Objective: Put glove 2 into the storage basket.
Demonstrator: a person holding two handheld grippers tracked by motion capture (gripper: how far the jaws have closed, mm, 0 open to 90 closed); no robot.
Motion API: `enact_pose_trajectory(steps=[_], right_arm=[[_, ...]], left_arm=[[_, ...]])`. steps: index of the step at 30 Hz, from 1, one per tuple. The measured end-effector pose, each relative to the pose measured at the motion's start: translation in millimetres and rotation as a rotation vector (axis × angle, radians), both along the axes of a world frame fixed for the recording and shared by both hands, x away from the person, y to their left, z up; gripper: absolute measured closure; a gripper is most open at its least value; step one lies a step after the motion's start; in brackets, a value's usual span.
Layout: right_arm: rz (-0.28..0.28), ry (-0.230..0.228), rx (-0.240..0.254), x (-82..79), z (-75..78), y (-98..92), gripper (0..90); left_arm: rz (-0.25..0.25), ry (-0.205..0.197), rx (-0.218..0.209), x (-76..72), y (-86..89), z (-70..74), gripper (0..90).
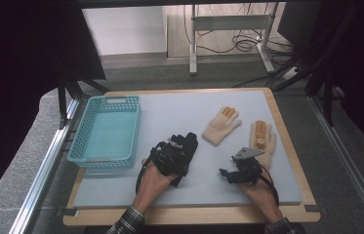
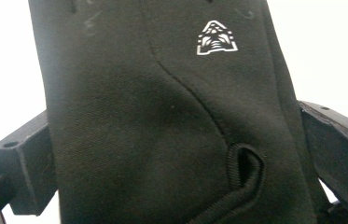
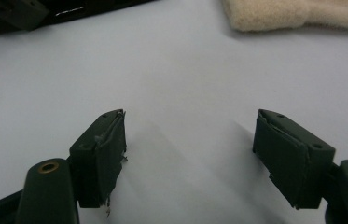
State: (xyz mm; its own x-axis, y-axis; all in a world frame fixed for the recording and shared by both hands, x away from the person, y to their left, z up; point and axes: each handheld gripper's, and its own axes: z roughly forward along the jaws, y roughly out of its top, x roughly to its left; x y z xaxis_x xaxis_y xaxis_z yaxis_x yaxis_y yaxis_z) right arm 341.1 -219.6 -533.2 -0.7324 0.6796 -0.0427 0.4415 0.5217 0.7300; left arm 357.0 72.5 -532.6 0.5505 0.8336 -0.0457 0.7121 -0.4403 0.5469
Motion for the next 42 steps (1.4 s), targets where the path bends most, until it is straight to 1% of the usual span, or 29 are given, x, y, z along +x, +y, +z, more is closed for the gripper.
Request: enact_pose_trajectory(steps=[2,5,7,9,10,12,14,15,17,18,22,26,29,32,35,40,41,42], right_arm=[[0.0,0.0,0.0,0.0,0.0,0.0,25.0],[0.0,0.0,0.0,0.0,0.0,0.0,25.0],[0.0,0.0,0.0,0.0,0.0,0.0,25.0],[0.0,0.0,0.0,0.0,0.0,0.0,25.0],[0.0,0.0,0.0,0.0,0.0,0.0,25.0],[0.0,0.001,0.0,0.0,0.0,0.0,25.0],[0.0,0.0,-0.001,0.0,0.0,0.0,25.0],[0.0,0.0,-0.001,0.0,0.0,0.0,25.0],[0.0,0.0,-0.001,0.0,0.0,0.0,25.0],[0.0,0.0,-0.001,0.0,0.0,0.0,25.0],[0.0,0.0,-0.001,0.1,0.0,-0.1,25.0],[-0.001,0.003,0.0,-0.1,0.0,0.0,25.0],[0.0,0.001,-0.001,0.0,0.0,-0.1,25.0],[0.001,0.0,-0.001,0.1,0.0,-0.1,25.0],[0.001,0.0,-0.001,0.1,0.0,-0.1,25.0],[0.002,-0.002,-0.001,0.2,0.0,-0.2,24.9],[0.002,-0.001,-0.001,0.2,0.0,-0.1,24.9],[0.001,-0.001,-0.001,0.2,0.0,-0.2,24.9]], left_arm=[[0.013,0.004,-0.01,2.3,2.9,-0.4,0.0],[0.015,0.009,0.006,1.5,0.8,1.3,1.9],[0.008,0.014,0.014,0.2,0.5,4.6,7.0],[0.004,0.016,0.016,-1.2,2.1,8.3,17.3],[-0.001,0.02,0.018,-1.5,3.7,10.1,24.6],[-0.009,0.017,0.009,-1.7,6.9,12.1,39.0],[-0.018,0.012,0.004,-0.9,10.6,13.1,50.9],[-0.022,0.013,0.003,-0.3,11.6,13.6,55.7],[-0.033,0.014,0.006,1.4,13.2,15.1,61.3],[-0.038,0.015,0.01,2.0,13.7,16.0,62.7],[-0.042,-0.005,-0.002,5.8,14.4,23.3,63.9],[-0.045,-0.051,-0.011,9.2,16.6,43.2,63.6],[-0.034,-0.083,-0.009,12.2,21.2,57.7,63.2],[-0.015,-0.095,-0.026,17.3,30.5,70.3,63.0],[0.002,-0.104,-0.035,21.3,38.8,78.6,62.9],[0.044,-0.124,-0.036,28.4,58.7,95.4,62.7],[0.044,-0.124,-0.036,28.4,58.7,95.4,62.7],[0.068,-0.136,-0.03,31.2,68.8,103.1,62.6]])
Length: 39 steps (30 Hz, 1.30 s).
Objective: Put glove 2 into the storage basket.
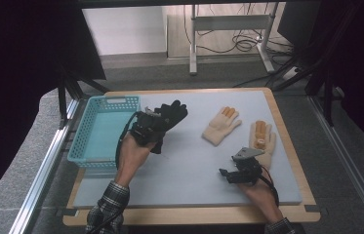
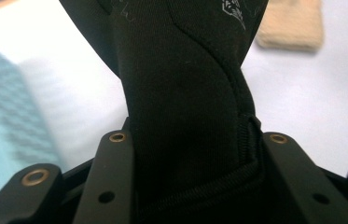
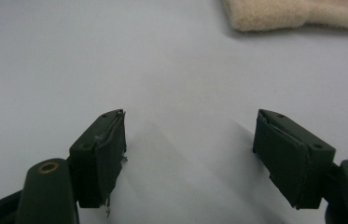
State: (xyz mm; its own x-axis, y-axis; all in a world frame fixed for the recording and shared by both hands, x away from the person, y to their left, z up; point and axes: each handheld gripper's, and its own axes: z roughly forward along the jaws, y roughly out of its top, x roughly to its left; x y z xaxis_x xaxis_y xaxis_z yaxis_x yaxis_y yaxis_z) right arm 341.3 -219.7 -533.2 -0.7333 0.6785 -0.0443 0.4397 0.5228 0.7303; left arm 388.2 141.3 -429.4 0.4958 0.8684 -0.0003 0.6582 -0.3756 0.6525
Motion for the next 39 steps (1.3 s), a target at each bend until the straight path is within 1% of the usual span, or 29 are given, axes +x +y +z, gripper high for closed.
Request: enact_pose_trajectory(steps=[4,8,9,11,16,19,20,21,22,23,24,26,28,30,31,32,33,34,37,39], right_arm=[[0.0,0.0,0.0,0.0,0.0,0.0,25.0],[0.0,0.0,0.0,-0.1,0.0,0.0,24.9],[0.0,0.0,0.0,-0.1,0.0,0.0,24.9],[0.0,0.0,0.0,-0.1,0.0,0.0,24.9],[0.0,0.0,0.0,0.0,0.0,0.0,24.9],[0.0,0.0,0.001,0.0,0.0,0.0,24.9],[0.0,0.0,0.001,0.0,0.0,0.0,24.9],[0.0,0.0,0.001,0.0,0.0,0.0,24.9],[0.0,0.0,0.001,0.0,0.0,0.0,24.9],[0.0,0.0,0.001,0.0,0.0,0.0,24.9],[0.0,0.0,0.001,-0.1,0.0,0.0,24.9],[0.0,0.0,0.001,-0.1,0.0,0.0,24.9],[0.0,0.0,0.001,0.0,0.0,0.0,24.9],[0.0,0.0,0.001,0.0,0.0,0.1,24.9],[0.0,0.0,0.001,0.0,0.0,0.1,24.9],[0.0,0.0,0.001,0.0,0.0,0.1,24.9],[0.0,0.0,0.001,0.0,0.0,0.0,24.9],[0.0,0.0,0.001,0.0,0.0,0.0,24.9],[-0.001,0.0,0.002,0.0,0.0,0.0,24.9],[0.0,0.0,0.001,0.0,0.0,0.0,24.9]], left_arm=[[0.047,-0.014,0.004,4.7,20.4,11.7,62.4],[0.111,-0.013,0.003,9.2,48.2,19.9,62.1],[0.122,-0.012,0.004,10.0,53.3,20.5,62.1],[0.154,-0.004,0.005,12.4,69.6,20.9,61.9],[0.233,0.033,0.019,19.3,103.1,15.7,61.5],[0.278,0.066,0.026,23.8,119.2,8.0,61.3],[0.288,0.08,0.03,25.5,123.7,4.2,61.2],[0.288,0.08,0.03,25.5,123.7,4.2,61.1],[0.307,0.11,0.037,29.0,131.6,-4.8,61.1],[0.314,0.123,0.043,30.4,134.5,-8.4,61.0],[0.326,0.146,0.053,32.8,138.9,-14.8,60.9],[0.346,0.181,0.068,36.7,145.9,-25.6,60.8],[0.367,0.213,0.091,40.2,151.6,-34.9,60.7],[0.397,0.253,0.114,44.8,159.8,-47.1,60.6],[0.397,0.253,0.114,44.8,159.8,-47.1,60.5],[0.413,0.277,0.135,47.7,164.6,-54.4,60.4],[0.422,0.285,0.142,48.8,166.3,-57.6,60.3],[0.436,0.302,0.157,50.4,168.8,-62.0,60.2],[0.467,0.334,0.193,53.2,176.4,-69.4,59.6],[0.479,0.349,0.188,54.3,181.4,-73.0,58.8]])
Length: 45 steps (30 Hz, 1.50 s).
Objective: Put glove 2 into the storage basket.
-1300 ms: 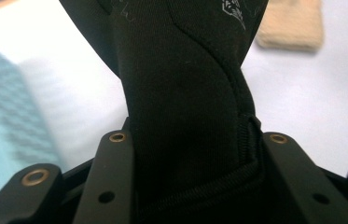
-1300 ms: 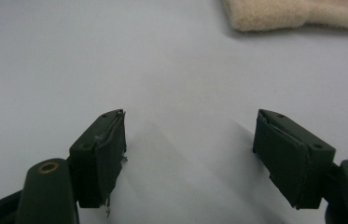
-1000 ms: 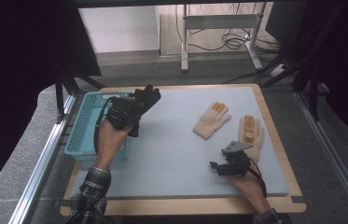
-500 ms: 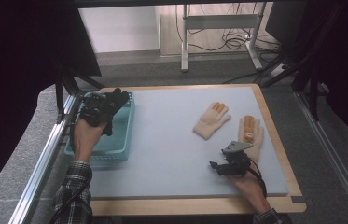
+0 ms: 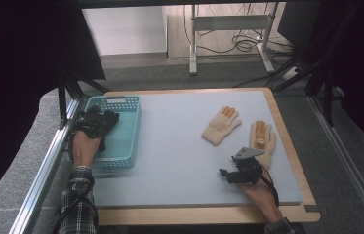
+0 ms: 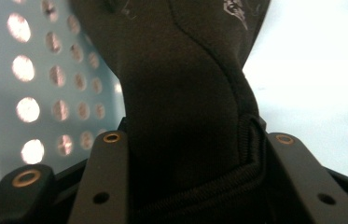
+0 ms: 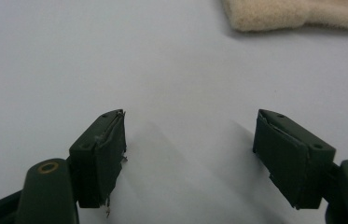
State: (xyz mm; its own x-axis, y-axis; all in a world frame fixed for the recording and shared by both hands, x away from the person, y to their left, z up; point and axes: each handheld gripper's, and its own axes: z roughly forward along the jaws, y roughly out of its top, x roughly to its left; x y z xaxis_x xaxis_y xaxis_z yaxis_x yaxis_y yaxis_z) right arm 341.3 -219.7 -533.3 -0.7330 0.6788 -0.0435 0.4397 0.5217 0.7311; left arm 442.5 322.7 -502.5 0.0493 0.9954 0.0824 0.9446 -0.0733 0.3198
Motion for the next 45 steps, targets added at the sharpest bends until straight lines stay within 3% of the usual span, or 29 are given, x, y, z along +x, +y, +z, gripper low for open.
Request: enact_pose_trajectory(steps=[4,9,11,14,16,17,18,22,29,31,34,39,41,45], right_arm=[[0.0,0.0,0.0,0.0,0.0,0.0,24.9],[0.0,0.0,0.0,0.0,0.0,0.0,24.9],[0.0,0.0,0.0,0.0,0.0,0.0,24.9],[0.0,0.0,0.0,-0.1,0.0,0.0,24.9],[0.0,0.0,0.0,0.0,0.0,0.0,24.9],[0.0,0.0,0.0,0.0,0.0,0.0,24.9],[0.0,0.0,0.0,0.0,0.0,0.0,24.9],[0.0,0.0,0.0,0.0,0.0,0.0,24.9],[0.0,0.0,-0.001,-0.1,0.0,0.0,24.8],[0.0,0.0,-0.001,-0.1,0.0,0.0,24.8],[0.0,0.0,-0.001,-0.1,0.0,0.0,24.8],[0.0,0.0,-0.001,-0.1,0.0,0.0,24.8],[0.0,0.0,-0.001,-0.1,0.0,0.0,24.8],[0.0,0.0,-0.001,-0.1,0.0,0.0,24.8]], left_arm=[[-0.006,0.017,0.018,2.2,1.7,-6.7,52.3],[-0.064,0.048,0.016,6.0,-10.0,-9.1,25.0],[-0.078,0.045,0.037,6.0,-14.2,-4.8,12.5],[-0.079,0.019,0.015,3.4,-12.5,5.3,5.3],[-0.085,-0.014,-0.028,-0.4,-9.6,14.2,3.5],[-0.085,-0.014,-0.028,-0.4,-9.6,14.2,2.6],[-0.092,-0.052,-0.063,-4.9,-7.0,22.7,2.1],[-0.124,-0.135,-0.109,-13.2,-5.4,35.8,2.0],[-0.21,-0.242,-0.141,-21.4,-16.2,43.2,1.3],[-0.219,-0.254,-0.149,-22.1,-17.7,43.9,1.0],[-0.272,-0.317,-0.207,-26.0,-27.7,49.2,0.3],[-0.332,-0.358,-0.207,-30.6,-42.4,55.5,0.0],[-0.388,-0.383,-0.217,-36.0,-59.6,60.0,0.0],[-0.424,-0.395,-0.232,-40.4,-74.4,61.4,0.0]])
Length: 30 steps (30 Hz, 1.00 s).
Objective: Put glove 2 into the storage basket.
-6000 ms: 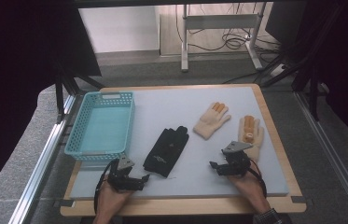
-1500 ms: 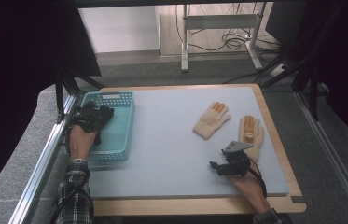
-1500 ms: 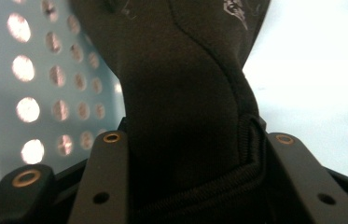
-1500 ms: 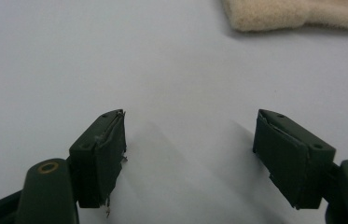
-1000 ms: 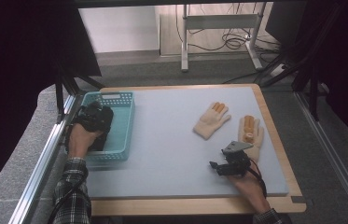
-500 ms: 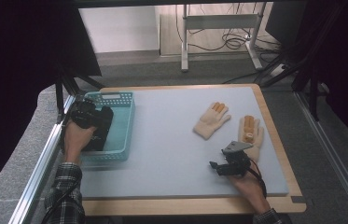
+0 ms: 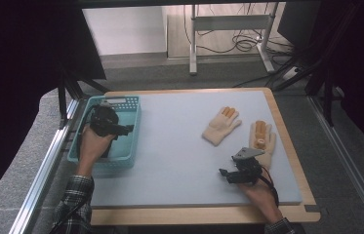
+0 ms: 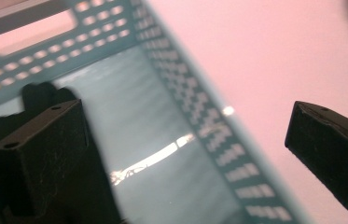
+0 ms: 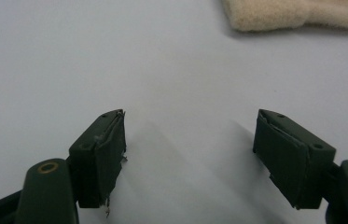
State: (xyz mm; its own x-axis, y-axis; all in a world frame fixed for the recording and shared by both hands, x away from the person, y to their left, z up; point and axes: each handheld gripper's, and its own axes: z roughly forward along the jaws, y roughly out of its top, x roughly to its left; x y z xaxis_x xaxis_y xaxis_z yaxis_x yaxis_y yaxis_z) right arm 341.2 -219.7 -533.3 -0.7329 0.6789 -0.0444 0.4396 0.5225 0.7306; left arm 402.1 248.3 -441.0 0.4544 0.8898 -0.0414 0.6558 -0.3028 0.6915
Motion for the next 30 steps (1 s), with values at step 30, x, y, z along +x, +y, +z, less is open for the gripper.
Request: enact_pose_trajectory(steps=[30], right_arm=[[0.0,0.001,0.001,0.0,-0.1,0.0,24.7]], left_arm=[[-0.349,-0.059,-0.056,-80.2,-135.4,-49.6,0.0]])
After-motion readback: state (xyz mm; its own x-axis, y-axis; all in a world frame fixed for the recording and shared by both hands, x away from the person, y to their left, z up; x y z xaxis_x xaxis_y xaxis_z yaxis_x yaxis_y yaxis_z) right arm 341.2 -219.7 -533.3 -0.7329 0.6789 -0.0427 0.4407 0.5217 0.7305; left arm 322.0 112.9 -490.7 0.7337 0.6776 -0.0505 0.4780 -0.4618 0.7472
